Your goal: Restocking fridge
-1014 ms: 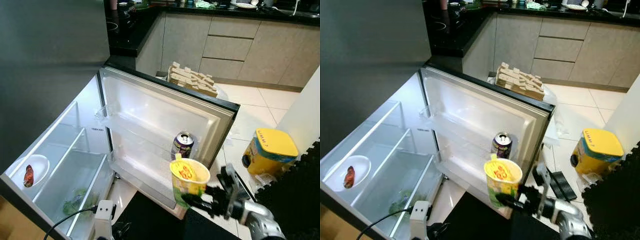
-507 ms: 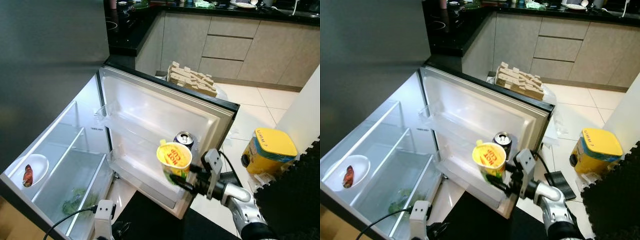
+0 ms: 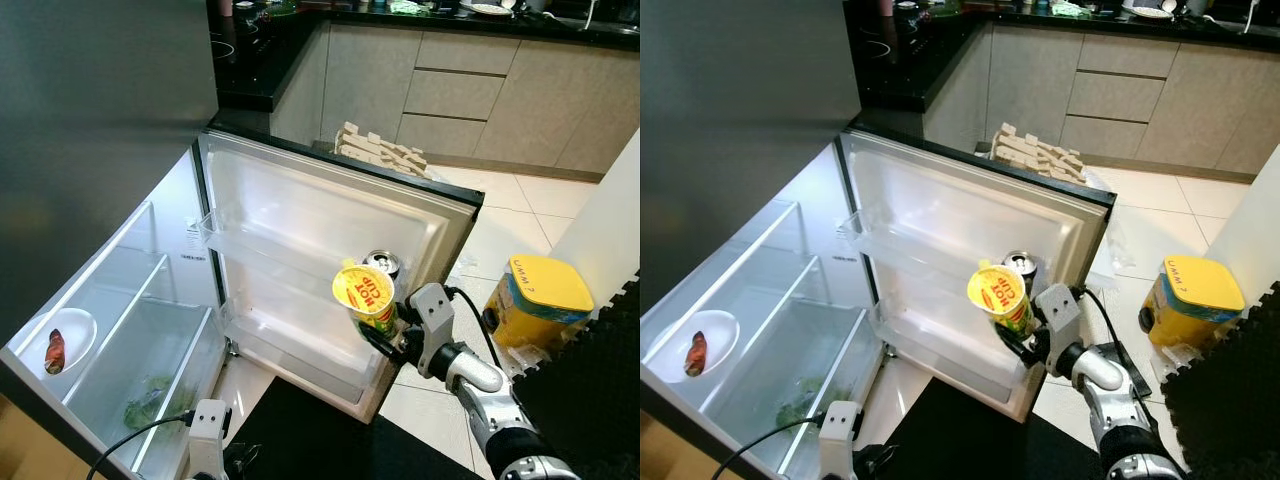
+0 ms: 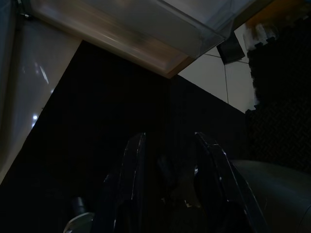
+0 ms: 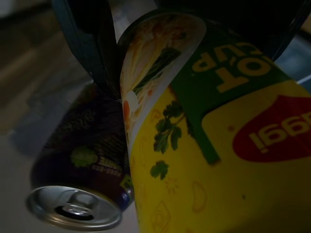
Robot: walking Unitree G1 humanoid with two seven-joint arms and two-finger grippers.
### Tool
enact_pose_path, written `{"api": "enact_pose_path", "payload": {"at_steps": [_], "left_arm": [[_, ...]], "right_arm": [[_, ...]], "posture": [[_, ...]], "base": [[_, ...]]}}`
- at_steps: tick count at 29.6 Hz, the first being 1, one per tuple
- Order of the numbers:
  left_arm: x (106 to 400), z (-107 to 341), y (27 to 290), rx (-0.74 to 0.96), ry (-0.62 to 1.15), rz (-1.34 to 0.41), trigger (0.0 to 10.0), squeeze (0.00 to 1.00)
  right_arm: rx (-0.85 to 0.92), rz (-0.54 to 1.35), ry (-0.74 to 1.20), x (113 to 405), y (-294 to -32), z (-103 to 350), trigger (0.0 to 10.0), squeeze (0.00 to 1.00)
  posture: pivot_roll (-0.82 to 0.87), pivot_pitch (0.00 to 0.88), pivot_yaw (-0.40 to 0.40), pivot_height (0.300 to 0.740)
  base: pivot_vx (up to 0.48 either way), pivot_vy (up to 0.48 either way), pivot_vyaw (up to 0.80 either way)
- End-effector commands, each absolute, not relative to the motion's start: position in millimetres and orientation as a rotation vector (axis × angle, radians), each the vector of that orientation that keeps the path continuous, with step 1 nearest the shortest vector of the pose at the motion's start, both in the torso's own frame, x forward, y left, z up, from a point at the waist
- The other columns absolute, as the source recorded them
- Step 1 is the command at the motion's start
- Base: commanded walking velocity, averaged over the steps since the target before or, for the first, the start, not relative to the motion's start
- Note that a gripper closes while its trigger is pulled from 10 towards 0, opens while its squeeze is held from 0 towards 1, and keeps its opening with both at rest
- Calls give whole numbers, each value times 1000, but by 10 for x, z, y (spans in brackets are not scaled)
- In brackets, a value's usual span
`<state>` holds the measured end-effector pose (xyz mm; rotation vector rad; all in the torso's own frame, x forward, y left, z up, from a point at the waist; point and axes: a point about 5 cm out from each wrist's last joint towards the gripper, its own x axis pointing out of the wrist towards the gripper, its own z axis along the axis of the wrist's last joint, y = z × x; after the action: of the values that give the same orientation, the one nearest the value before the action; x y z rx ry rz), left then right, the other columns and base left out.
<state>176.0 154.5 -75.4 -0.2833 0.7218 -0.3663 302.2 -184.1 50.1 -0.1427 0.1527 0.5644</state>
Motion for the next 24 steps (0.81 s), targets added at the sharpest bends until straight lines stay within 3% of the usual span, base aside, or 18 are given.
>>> {"api": "enact_pose_path", "payload": {"at_steps": [1,15,21,24], "left_arm": [[1723,-771,1572,-277,732,-357,10000,0],[1733,-764,1568,-266,730,-376,10000,0],[1741,-759,1567,-266,727,-379,10000,0],[1742,-758,1560,-265,726,-383,10000,0]], "right_arm": [[-155,526,139,3045,-1905,529,10000,0],[-257,246,84,3167,-2497,793,10000,0],[-262,220,75,3182,-2550,831,10000,0],[-115,356,8,3184,-2364,858,10000,0]], "posture": [[-72,0,-49,740],[-72,0,-43,740],[-72,0,-43,740],[-72,0,-43,740]], "base": [[0,0,0],[0,0,0],[0,0,0],[0,0,0]]}}
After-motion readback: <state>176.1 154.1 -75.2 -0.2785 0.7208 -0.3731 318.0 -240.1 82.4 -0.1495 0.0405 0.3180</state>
